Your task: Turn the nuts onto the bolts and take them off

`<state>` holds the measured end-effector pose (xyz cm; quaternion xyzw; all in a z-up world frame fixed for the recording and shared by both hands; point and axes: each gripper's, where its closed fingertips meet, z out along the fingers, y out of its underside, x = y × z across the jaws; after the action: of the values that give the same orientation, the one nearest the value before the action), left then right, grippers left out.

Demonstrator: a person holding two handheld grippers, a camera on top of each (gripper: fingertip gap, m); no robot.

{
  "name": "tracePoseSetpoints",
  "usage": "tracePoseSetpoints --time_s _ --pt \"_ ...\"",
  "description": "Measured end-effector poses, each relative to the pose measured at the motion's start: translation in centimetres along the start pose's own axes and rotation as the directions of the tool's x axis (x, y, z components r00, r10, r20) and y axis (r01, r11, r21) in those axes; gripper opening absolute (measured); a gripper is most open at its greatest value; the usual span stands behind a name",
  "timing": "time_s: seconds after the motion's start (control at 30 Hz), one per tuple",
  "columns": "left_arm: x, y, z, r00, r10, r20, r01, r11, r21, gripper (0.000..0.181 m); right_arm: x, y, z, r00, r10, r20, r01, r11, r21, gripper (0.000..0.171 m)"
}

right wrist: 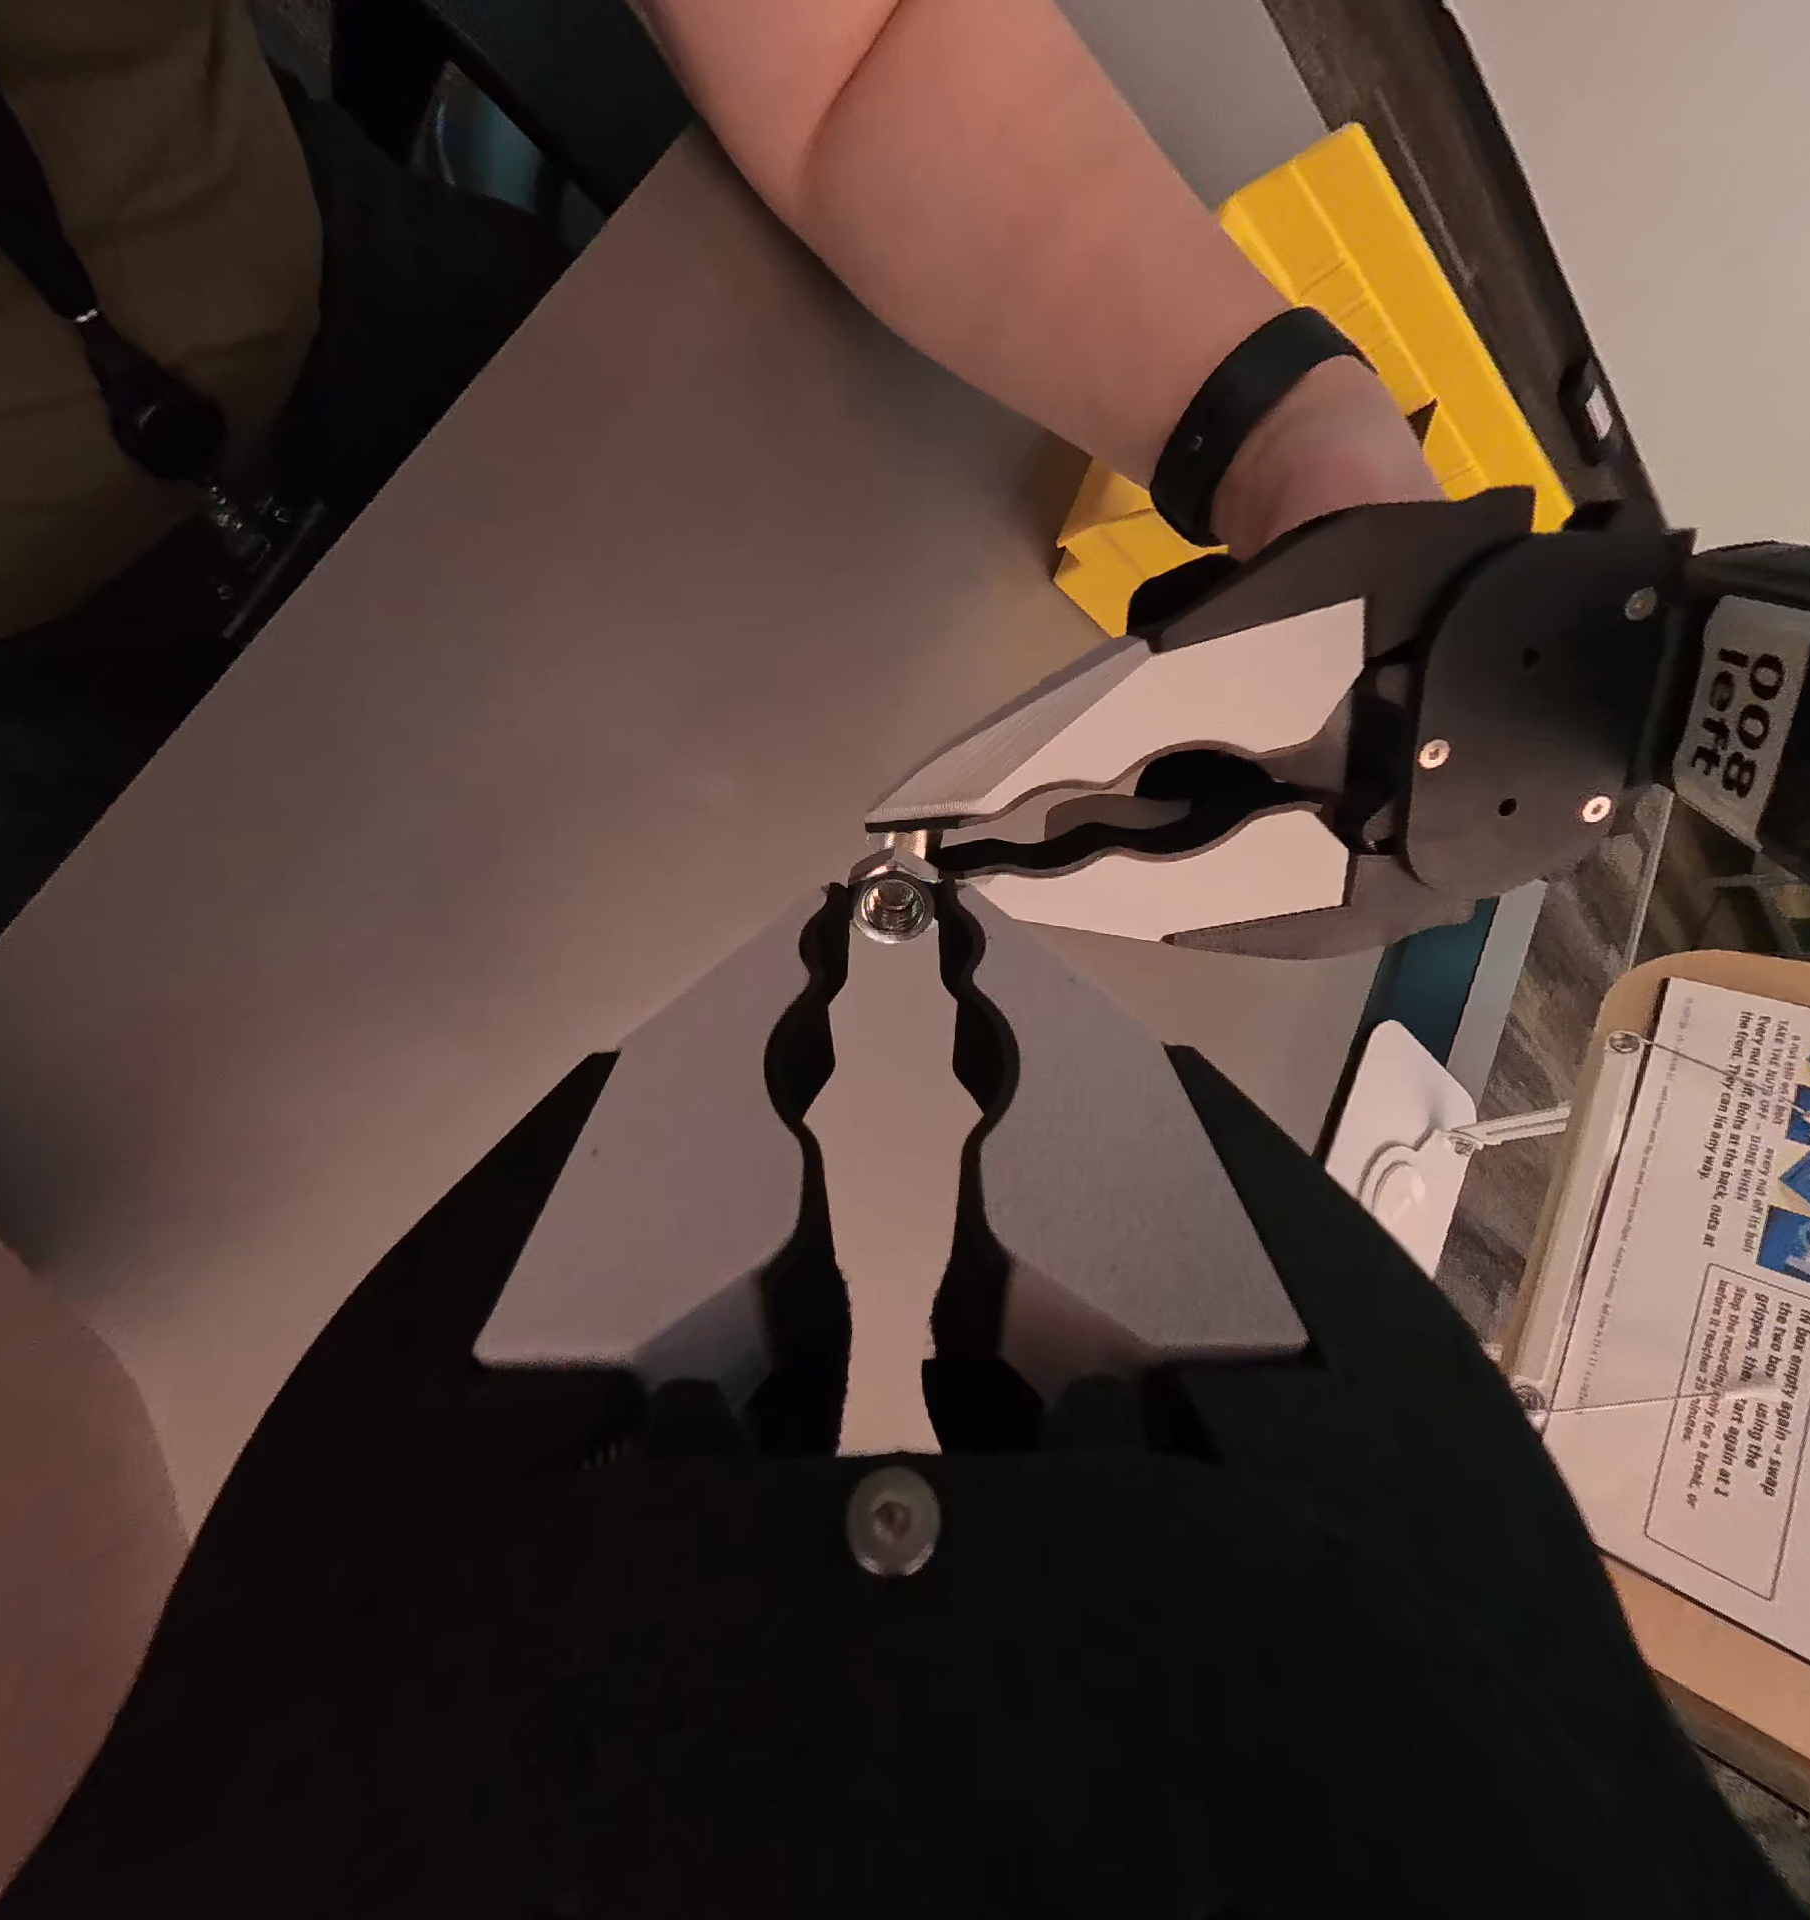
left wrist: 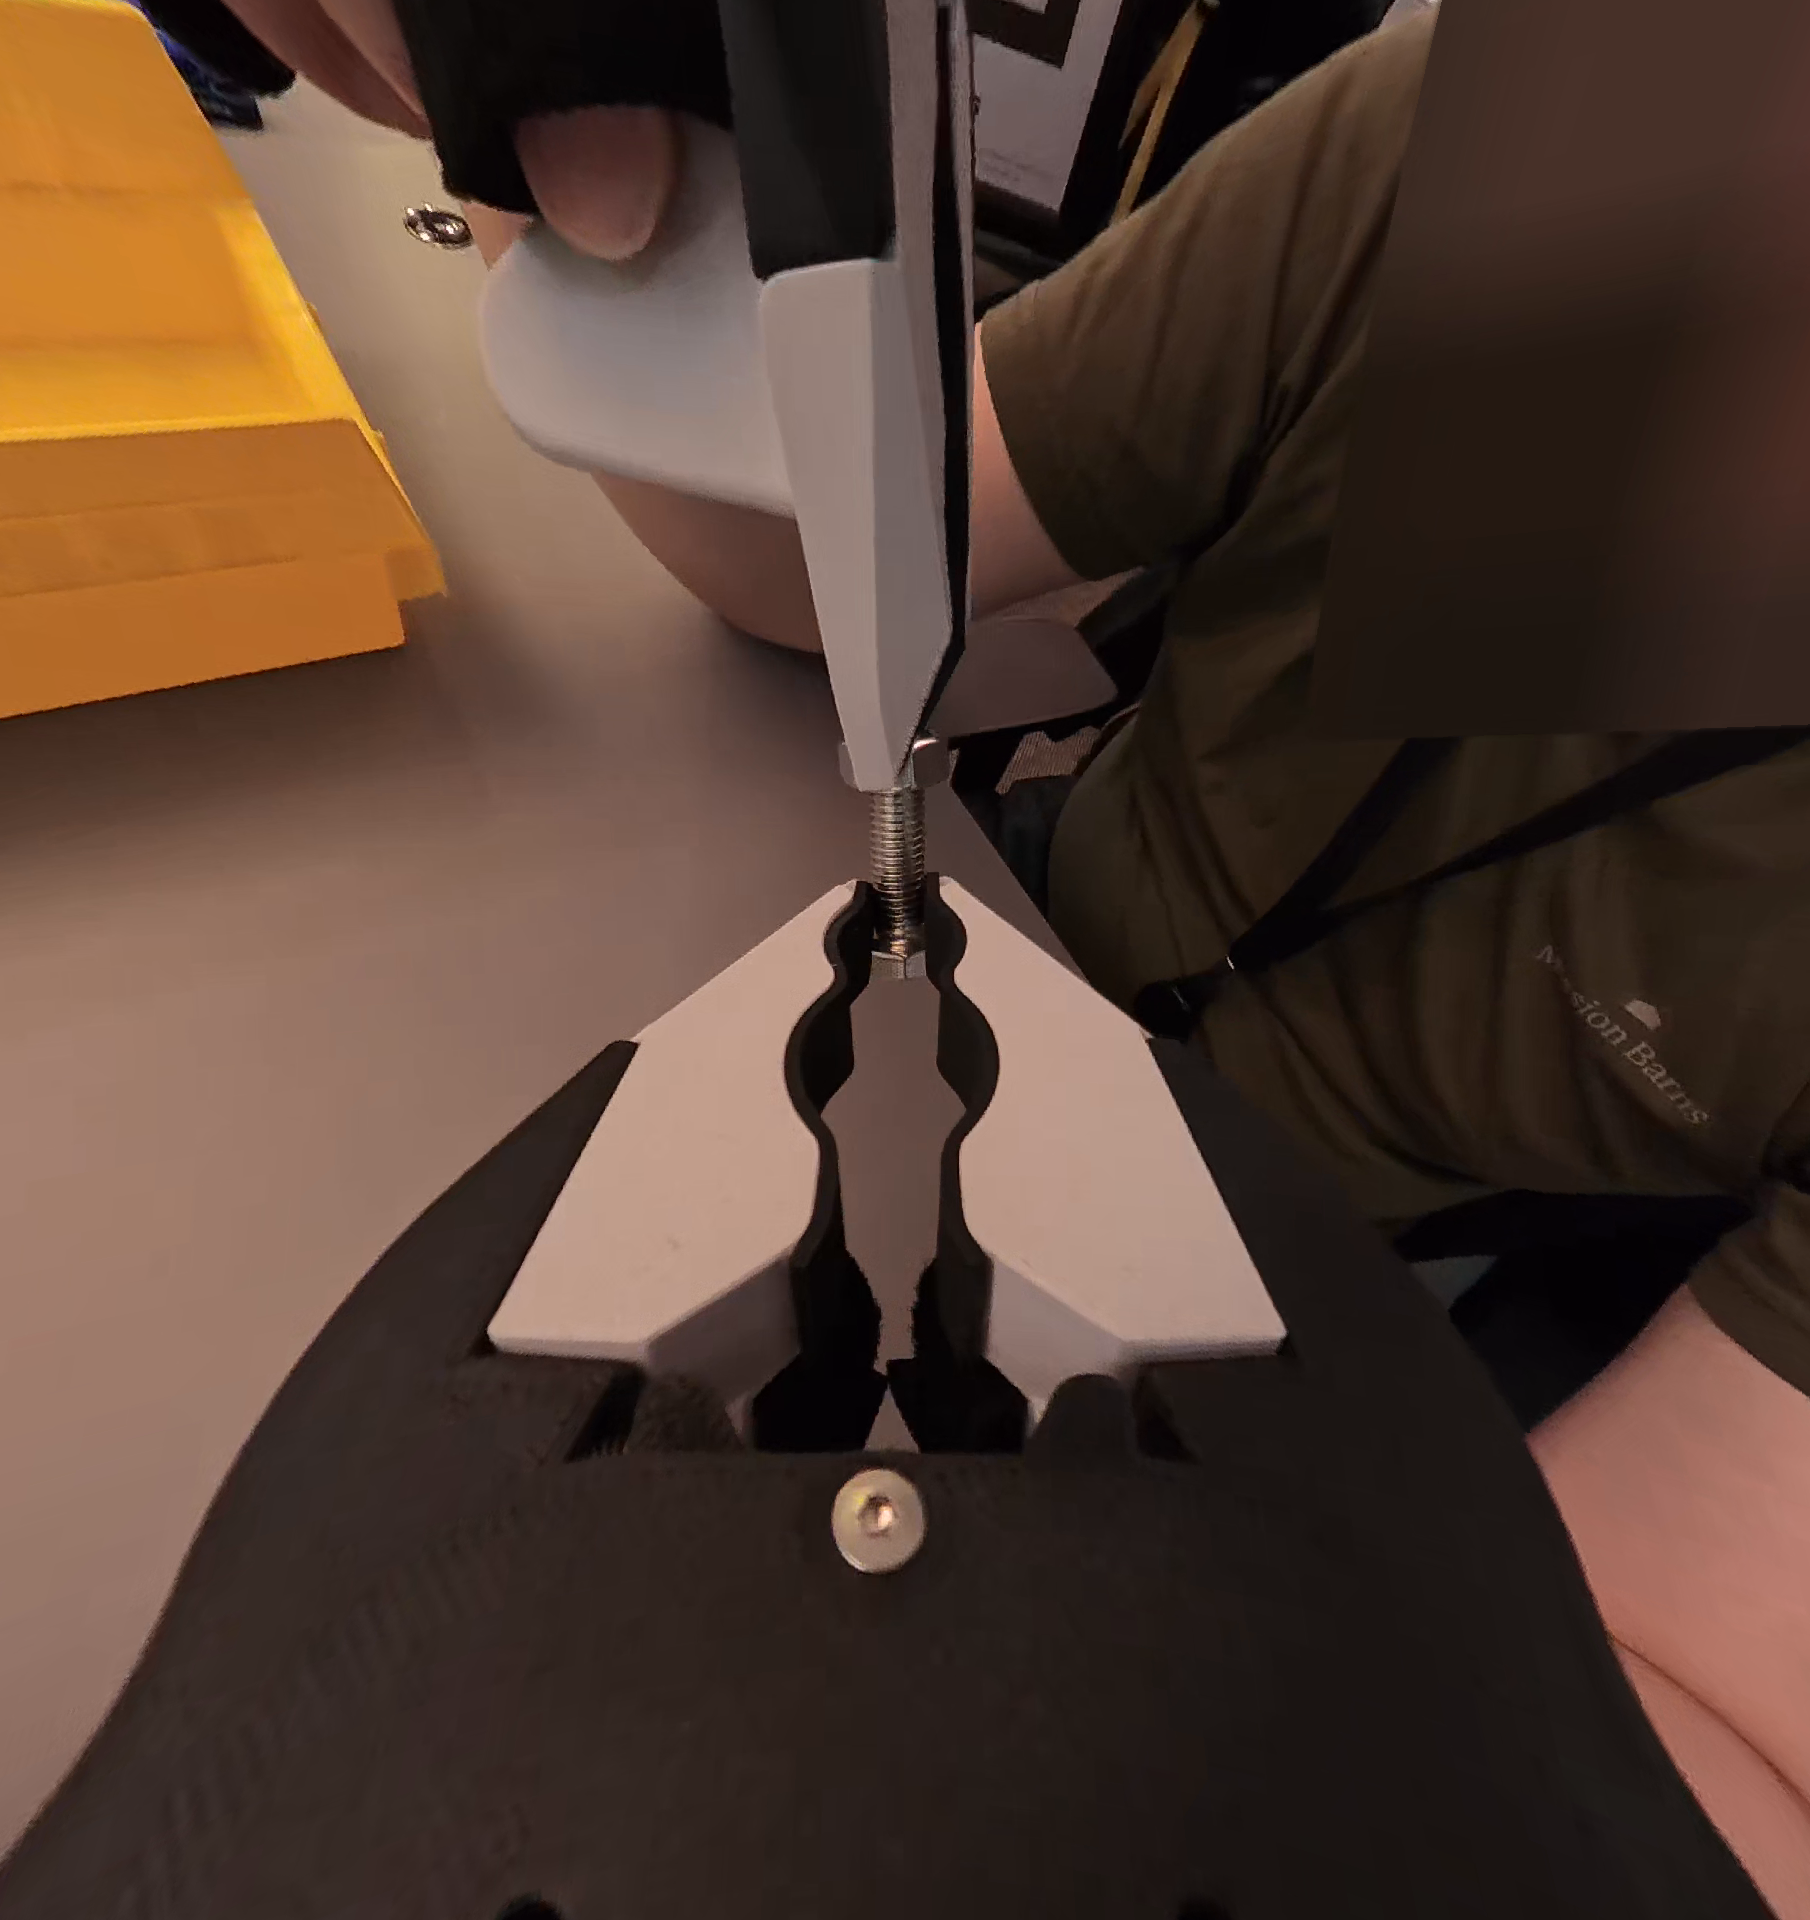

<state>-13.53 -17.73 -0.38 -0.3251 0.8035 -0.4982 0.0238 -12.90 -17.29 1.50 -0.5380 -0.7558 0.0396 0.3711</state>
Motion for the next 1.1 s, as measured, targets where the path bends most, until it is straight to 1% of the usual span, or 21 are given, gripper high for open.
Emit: tracePoseSetpoints --time_s 0.13,0.23,0.33,0.43,0.5,0.57,0.63,0.77,0.83,0.97,1.1 --pt "-0.1 -0.2 -0.2 1.0 -0.002 0.006 0.002 1.0 0.008 0.007 0.3 0.0 -0.1 1.0 0.004 -0.018 -0.004 1.0 -0.003 0.016" --pt "-0.5 -0.4 -0.7 0.999 -0.005 0.045 0.004 1.0 0.022 0.007 1.0 0.3 -0.3 0.997 0.06 -0.04 -0.06 0.998 -0.004 0.016" --pt "-1.6 -0.6 -1.5 0.992 -0.039 0.123 0.035 0.999 0.04 0.007 2.3 1.3 -0.5 0.975 0.211 -0.066 -0.212 0.977 -0.016 0.016" --pt "-2.4 -1.0 -2.7 0.981 -0.072 0.178 0.059 0.995 0.08 0.007 4.0 1.6 -0.8 0.928 0.366 -0.072 -0.363 0.931 0.041 0.016" --pt "-2.8 -1.3 -3.5 0.973 -0.103 0.209 0.082 0.991 0.105 0.007 5.0 1.9 -0.9 0.888 0.456 -0.058 -0.451 0.889 0.084 0.016" --pt "-3.5 -1.3 -4.2 0.954 -0.132 0.268 0.104 0.988 0.117 0.007 5.9 2.5 -0.8 0.834 0.551 -0.043 -0.545 0.832 0.104 0.016" --pt "-4.2 -1.1 -5.0 0.93 -0.167 0.327 0.135 0.984 0.12 0.007 6.6 3.2 -0.6 0.766 0.643 -0.019 -0.637 0.762 0.114 0.016" --pt "-5.3 -0.7 -6.0 0.876 -0.216 0.431 0.185 0.976 0.113 0.007 7.8 4.1 -0.2 0.617 0.783 0.078 -0.785 0.605 0.136 0.016" --pt "-5.9 -0.6 -6.5 0.842 -0.234 0.486 0.203 0.972 0.117 0.007 8.5 4.5 -0.1 0.568 0.816 0.108 -0.82 0.55 0.157 0.016" --pt "-7.1 -0.5 -7.9 0.748 -0.232 0.622 0.208 0.972 0.113 0.007 9.9 5.4 0.0 0.49 0.866 0.101 -0.863 0.465 0.197 0.016" --pt "-7.8 0.2 -8.5 0.654 -0.141 0.743 0.199 0.98 0.011 0.007 10.1 6.2 0.7 0.381 0.915 0.131 -0.919 0.358 0.167 0.016"
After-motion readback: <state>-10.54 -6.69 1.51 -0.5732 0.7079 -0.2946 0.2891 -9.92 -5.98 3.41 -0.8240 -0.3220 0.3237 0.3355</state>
